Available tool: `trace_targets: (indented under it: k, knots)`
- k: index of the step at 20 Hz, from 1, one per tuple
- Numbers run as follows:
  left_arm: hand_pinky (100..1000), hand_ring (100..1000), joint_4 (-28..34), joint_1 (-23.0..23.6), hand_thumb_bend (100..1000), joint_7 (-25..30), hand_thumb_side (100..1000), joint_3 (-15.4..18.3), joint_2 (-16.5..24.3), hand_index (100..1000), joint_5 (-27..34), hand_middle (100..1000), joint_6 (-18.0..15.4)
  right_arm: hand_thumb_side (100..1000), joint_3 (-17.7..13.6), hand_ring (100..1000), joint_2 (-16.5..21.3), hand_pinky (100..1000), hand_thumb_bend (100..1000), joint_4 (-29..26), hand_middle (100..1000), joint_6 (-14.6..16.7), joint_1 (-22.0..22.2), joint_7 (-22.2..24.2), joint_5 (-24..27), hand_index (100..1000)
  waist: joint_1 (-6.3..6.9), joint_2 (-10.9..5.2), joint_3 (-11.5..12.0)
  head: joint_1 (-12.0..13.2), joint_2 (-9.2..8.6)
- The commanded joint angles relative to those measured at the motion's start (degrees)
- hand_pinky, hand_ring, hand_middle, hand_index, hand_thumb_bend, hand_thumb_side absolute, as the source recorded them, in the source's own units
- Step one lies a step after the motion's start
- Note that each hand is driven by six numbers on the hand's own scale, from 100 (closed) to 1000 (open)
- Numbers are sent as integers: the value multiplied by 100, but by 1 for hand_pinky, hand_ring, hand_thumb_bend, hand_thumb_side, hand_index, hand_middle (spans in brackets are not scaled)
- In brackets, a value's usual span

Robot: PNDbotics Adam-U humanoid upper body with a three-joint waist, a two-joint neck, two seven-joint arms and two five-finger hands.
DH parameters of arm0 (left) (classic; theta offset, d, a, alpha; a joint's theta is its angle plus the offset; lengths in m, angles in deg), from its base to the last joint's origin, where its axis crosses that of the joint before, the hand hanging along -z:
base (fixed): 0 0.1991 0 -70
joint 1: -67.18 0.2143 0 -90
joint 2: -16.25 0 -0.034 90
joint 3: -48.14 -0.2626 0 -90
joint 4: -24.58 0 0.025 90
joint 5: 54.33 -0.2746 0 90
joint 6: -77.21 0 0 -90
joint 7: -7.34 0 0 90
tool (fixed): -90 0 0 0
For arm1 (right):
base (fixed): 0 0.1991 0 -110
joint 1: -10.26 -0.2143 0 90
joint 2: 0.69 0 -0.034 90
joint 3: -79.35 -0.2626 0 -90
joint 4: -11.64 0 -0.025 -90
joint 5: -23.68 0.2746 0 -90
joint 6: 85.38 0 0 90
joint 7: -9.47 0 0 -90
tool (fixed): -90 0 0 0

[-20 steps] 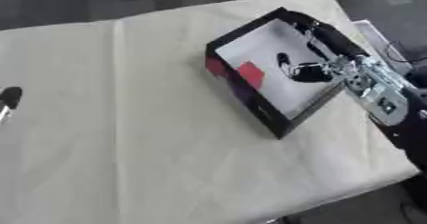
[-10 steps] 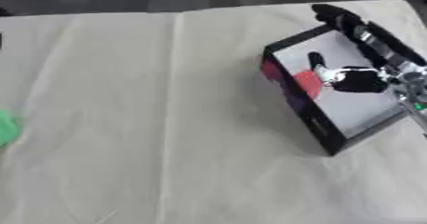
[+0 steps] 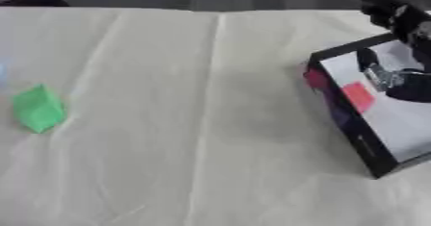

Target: Pick up the objects with one hand, pass them to the other hand, and then place them into the box on the other side of the table.

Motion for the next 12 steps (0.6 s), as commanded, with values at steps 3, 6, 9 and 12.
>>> trace_targets:
  k: [3, 6, 9, 12]
  knots:
    - [920, 845, -644, -399, 691, 1077, 608, -38, 535, 874, -43, 780, -142, 322, -125, 998, 255, 1000, 100, -117, 1000, 200, -83, -40, 90, 1000, -135, 36, -47, 286, -140]
    - [938, 866, -919, -634, 777, 2116, 605, -157, 636, 872, -263, 788, -471, 312, -141, 995, 245, 1000, 100, -117, 1000, 245, -60, -72, 31, 1000, -165, 77, -70, 293, -166]
    - [949, 877, -1010, -811, 800, 3027, 597, -270, 674, 866, -462, 794, -708, 306, -137, 993, 221, 1000, 100, -117, 1000, 212, -33, -81, -51, 1000, -169, 94, -69, 255, -146]
    - [952, 880, -1017, -958, 794, 3837, 599, -421, 714, 861, -604, 793, -811, 302, -113, 989, 213, 1000, 100, -117, 1000, 177, -30, -65, -112, 1000, -151, 94, -74, 200, -121]
